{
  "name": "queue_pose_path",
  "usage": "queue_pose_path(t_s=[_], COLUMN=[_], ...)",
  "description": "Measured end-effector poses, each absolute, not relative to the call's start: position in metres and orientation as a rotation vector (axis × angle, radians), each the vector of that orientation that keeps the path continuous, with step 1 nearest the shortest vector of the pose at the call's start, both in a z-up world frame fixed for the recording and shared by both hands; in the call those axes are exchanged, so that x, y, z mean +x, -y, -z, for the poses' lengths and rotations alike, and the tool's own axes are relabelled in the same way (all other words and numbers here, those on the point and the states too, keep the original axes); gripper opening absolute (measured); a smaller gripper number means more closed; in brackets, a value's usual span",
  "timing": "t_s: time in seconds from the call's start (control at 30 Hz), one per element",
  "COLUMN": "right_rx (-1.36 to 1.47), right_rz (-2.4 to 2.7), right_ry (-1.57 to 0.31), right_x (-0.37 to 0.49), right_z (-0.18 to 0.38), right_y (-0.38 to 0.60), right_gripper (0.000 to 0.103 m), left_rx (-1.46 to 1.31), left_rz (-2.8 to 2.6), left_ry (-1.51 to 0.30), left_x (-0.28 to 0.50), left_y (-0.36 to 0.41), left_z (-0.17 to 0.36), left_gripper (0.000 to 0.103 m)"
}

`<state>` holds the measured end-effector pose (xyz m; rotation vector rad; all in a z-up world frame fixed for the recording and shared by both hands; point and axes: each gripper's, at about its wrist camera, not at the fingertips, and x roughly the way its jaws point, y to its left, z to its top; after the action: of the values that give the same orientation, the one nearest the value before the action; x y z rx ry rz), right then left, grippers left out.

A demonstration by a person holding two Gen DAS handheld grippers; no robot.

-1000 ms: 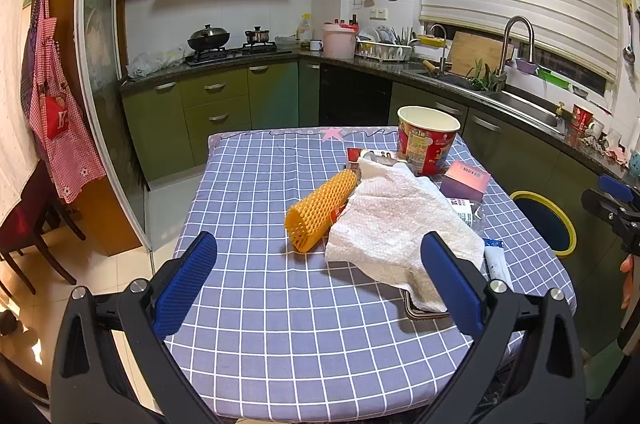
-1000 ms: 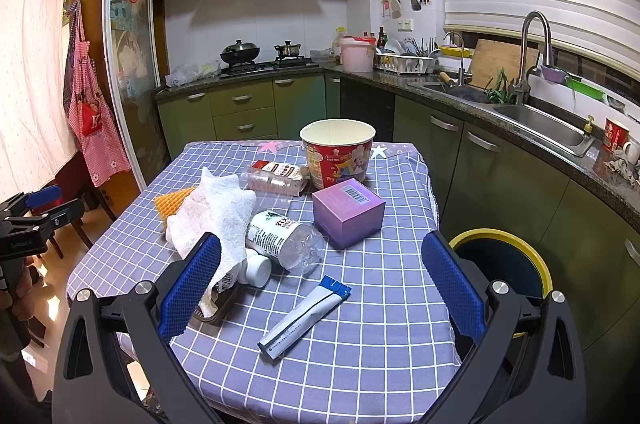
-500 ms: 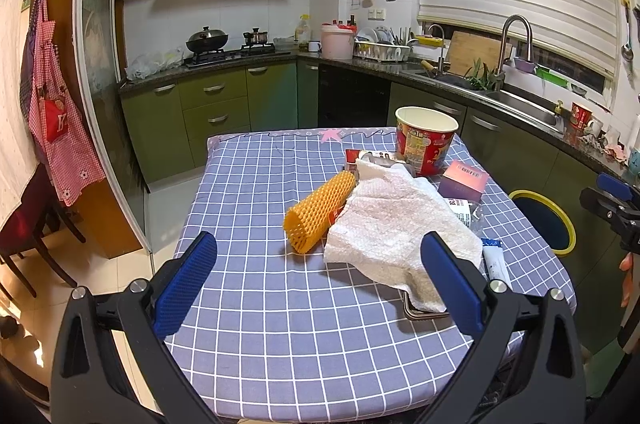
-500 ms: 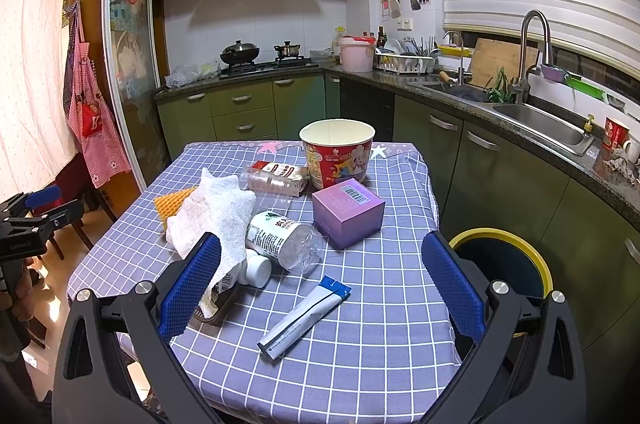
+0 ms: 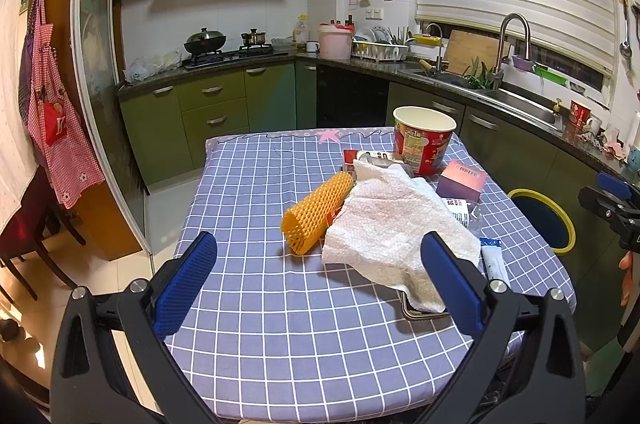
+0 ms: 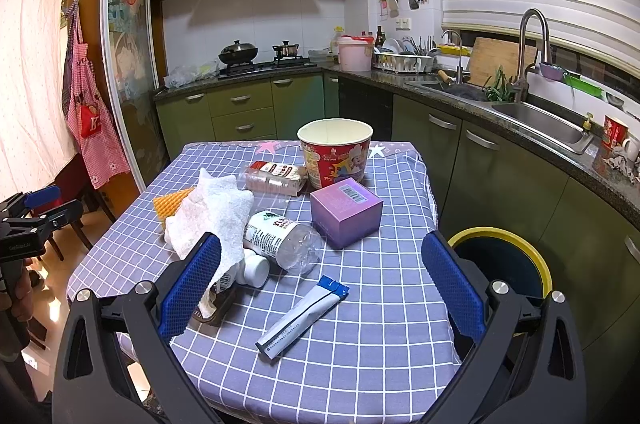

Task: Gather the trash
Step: 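Grasp the white-and-red paper cup with the right gripper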

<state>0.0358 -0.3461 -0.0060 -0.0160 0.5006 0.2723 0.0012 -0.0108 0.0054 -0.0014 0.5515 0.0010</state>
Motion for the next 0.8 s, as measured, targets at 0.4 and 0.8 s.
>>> queue_pose_path(t_s=[0.4, 0.8], right_rx=[-0.010, 0.026], right_rz=[-0.278, -0.336], right_ry=[-0.515, -0.644], right_x=[0.038, 0.093], right_z=[0.009, -0.006], right_y=[0.347, 0.360], right_gripper=[0.099, 0.099], left_rx=[0.004, 0.098], left_rz=[-0.002, -0.058], left_ry=[-0.554, -0.519], left_x=[0.002, 0.079], left_y=[0.013, 0.002], left_z=[-0.003, -0.026], left_gripper=[0.097, 0.097])
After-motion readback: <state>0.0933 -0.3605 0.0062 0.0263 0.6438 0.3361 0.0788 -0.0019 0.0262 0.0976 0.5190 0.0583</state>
